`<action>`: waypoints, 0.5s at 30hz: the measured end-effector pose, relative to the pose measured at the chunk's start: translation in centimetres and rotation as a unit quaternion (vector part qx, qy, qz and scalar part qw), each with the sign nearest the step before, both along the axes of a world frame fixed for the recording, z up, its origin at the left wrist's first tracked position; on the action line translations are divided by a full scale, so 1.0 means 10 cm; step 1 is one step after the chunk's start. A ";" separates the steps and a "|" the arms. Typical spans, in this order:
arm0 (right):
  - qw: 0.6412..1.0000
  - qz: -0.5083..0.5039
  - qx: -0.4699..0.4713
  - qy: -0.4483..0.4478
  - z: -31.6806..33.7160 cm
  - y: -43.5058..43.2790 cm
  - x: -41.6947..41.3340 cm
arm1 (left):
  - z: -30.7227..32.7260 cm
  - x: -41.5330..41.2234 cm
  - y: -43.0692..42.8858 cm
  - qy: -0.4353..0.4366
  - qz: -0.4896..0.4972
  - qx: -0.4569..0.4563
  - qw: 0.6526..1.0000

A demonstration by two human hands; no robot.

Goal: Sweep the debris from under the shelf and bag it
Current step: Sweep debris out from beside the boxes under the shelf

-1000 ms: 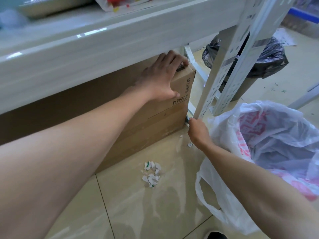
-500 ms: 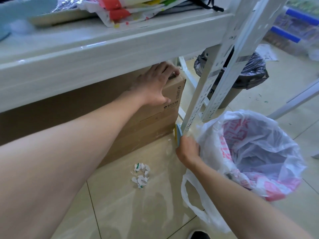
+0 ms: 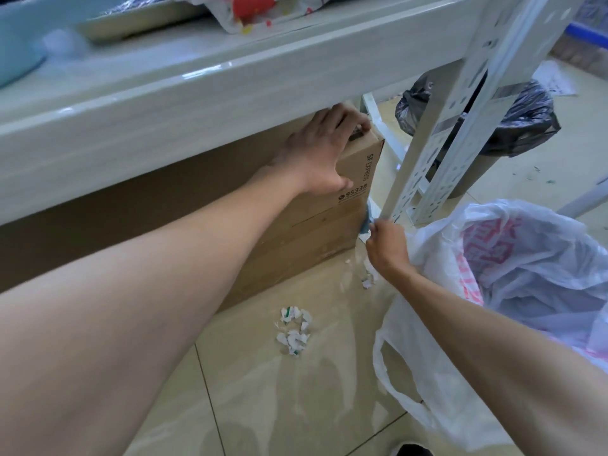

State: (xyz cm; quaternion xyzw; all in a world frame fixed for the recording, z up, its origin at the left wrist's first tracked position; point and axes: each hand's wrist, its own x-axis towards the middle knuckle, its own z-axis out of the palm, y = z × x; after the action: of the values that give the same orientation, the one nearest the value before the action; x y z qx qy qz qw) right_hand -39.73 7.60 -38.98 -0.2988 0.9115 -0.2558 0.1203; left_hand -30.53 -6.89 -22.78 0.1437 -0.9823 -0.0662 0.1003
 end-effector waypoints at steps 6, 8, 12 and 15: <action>0.993 -0.012 -0.092 -0.068 -0.08 -0.19 0.02 | -0.03 -0.01 -0.02 0.013 -0.003 -0.003 1.000; 0.994 -0.001 -0.074 -0.081 -0.13 -0.17 0.04 | -0.03 0.00 -0.03 0.014 -0.005 -0.007 1.000; 0.995 -0.012 -0.022 -0.100 -0.29 -0.12 0.02 | -0.03 -0.01 -0.02 0.010 -0.007 -0.008 1.000; 0.996 -0.006 0.017 -0.089 -0.27 -0.05 0.07 | -0.03 0.00 -0.02 0.011 -0.011 -0.011 1.000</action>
State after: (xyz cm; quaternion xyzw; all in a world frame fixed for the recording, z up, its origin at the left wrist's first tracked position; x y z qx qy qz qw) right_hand -39.00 7.12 -41.68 -0.2676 0.9032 -0.2661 0.2046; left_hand -30.54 -7.13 -23.08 0.1316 -0.9833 -0.0581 0.1119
